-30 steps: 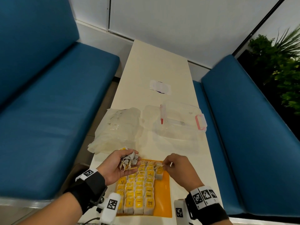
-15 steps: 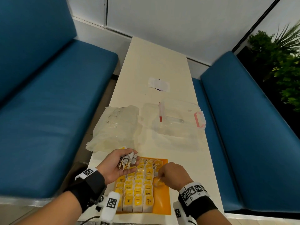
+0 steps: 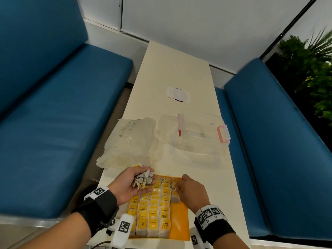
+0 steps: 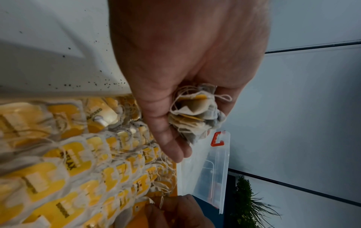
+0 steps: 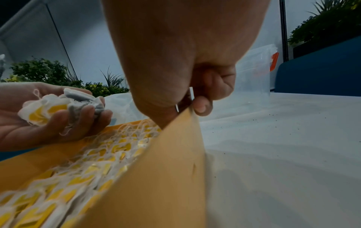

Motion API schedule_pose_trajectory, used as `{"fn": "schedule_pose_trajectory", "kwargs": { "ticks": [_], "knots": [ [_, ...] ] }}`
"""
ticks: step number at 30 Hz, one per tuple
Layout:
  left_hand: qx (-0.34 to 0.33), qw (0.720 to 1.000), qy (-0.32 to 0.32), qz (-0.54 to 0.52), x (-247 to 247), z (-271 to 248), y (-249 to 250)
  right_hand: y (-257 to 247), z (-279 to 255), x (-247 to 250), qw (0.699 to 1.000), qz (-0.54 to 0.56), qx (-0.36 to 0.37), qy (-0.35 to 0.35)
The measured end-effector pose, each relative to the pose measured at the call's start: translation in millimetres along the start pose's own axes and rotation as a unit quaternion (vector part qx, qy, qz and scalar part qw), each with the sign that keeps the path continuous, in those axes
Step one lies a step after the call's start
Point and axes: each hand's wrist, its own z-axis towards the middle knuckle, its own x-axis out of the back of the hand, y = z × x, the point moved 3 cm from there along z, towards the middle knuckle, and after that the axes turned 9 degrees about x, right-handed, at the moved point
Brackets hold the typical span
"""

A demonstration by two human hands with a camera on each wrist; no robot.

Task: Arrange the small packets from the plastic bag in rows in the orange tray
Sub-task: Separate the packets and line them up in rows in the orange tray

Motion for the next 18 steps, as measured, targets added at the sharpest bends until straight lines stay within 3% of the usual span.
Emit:
{"fn": "schedule_pose_trajectory", "kwargs": {
  "ticks": [4, 6, 11, 15, 18],
  "knots": [
    [0.006, 1.0, -0.005, -0.002, -3.3, -1.6, -0.2, -2.8, -2.2, 7.2, 1.0, 0.006, -0.004, 0.022],
    [0.012, 1.0, -0.019, -0.007, -5.9, -3.6, -0.5, -6.7, -5.2, 18.4, 0.997, 0.035, -0.007, 0.072],
    [0.025, 0.999, -0.035, -0.016, -12.6, -3.5, -0.8, -27.4, -4.6, 51.6, 0.948, 0.255, 0.041, 0.187],
    [0.028, 0.999, -0.037, -0.015, -15.5, -1.1, -2.4, -48.3, -1.1, 64.0, 0.915, 0.347, 0.085, 0.188],
    [0.031, 0.999, -0.039, -0.004, -16.4, -0.3, -3.0, -57.9, 1.2, 63.2, 0.913, 0.349, 0.125, 0.17]
  ]
}}
